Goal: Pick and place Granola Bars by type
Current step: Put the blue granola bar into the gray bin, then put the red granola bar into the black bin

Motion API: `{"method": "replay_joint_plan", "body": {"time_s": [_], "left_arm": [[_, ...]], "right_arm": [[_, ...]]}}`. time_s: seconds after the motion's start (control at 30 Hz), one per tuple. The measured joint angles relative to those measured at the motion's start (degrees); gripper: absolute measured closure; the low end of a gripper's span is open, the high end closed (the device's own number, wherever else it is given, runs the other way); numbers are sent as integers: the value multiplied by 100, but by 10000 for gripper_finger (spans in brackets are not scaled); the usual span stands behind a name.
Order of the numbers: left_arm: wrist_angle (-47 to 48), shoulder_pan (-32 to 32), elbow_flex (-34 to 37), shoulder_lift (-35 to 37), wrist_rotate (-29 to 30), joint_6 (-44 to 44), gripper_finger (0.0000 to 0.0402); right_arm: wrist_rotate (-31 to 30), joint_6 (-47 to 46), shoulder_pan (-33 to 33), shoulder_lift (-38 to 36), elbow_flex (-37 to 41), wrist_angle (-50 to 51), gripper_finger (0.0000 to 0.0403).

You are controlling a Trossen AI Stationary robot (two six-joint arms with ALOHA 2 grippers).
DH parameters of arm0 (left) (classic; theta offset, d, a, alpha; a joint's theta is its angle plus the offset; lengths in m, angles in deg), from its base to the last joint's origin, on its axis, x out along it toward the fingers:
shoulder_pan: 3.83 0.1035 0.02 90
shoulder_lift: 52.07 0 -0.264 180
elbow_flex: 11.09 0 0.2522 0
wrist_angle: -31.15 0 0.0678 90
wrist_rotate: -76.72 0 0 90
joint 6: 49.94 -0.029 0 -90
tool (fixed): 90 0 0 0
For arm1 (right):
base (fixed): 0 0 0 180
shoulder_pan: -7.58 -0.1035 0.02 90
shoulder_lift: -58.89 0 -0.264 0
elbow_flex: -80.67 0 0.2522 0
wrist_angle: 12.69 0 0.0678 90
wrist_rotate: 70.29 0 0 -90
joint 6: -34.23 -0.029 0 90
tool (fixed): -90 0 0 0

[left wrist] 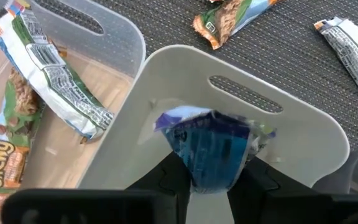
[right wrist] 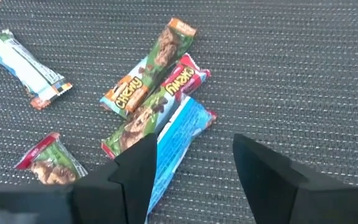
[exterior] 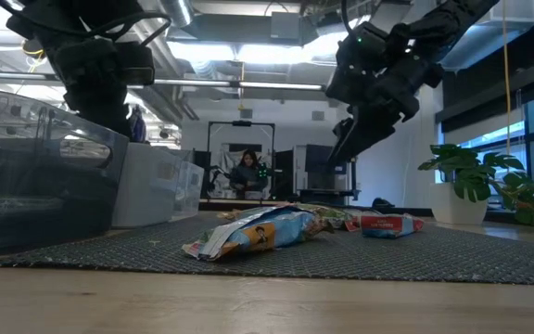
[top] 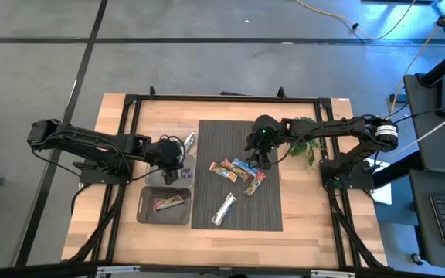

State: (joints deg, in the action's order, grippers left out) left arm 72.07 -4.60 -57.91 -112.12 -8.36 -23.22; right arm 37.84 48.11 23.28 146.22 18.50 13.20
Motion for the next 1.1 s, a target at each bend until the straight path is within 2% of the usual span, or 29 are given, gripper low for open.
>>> {"method": "replay_joint_plan", "body": {"time_s": [0.3, 0.43, 0.57, 0.83, 1.1], "left_arm": [[-2, 2, 0, 0, 305, 267, 251], [0, 2, 0, 15, 249, 160, 227], [-55, 0, 0, 124, 114, -136, 222], [-433, 0, 0, 549, 160, -157, 225], [-652, 0, 0, 632, 161, -514, 222]], "right_arm": [[-27, 154, -248, 290, 0, 131, 189], [-406, 154, -451, 512, 0, 180, 189], [-783, -54, -622, 667, 0, 217, 189], [-801, -737, -837, 820, 0, 253, 189], [-827, -922, -994, 1138, -3, 208, 189]]}}
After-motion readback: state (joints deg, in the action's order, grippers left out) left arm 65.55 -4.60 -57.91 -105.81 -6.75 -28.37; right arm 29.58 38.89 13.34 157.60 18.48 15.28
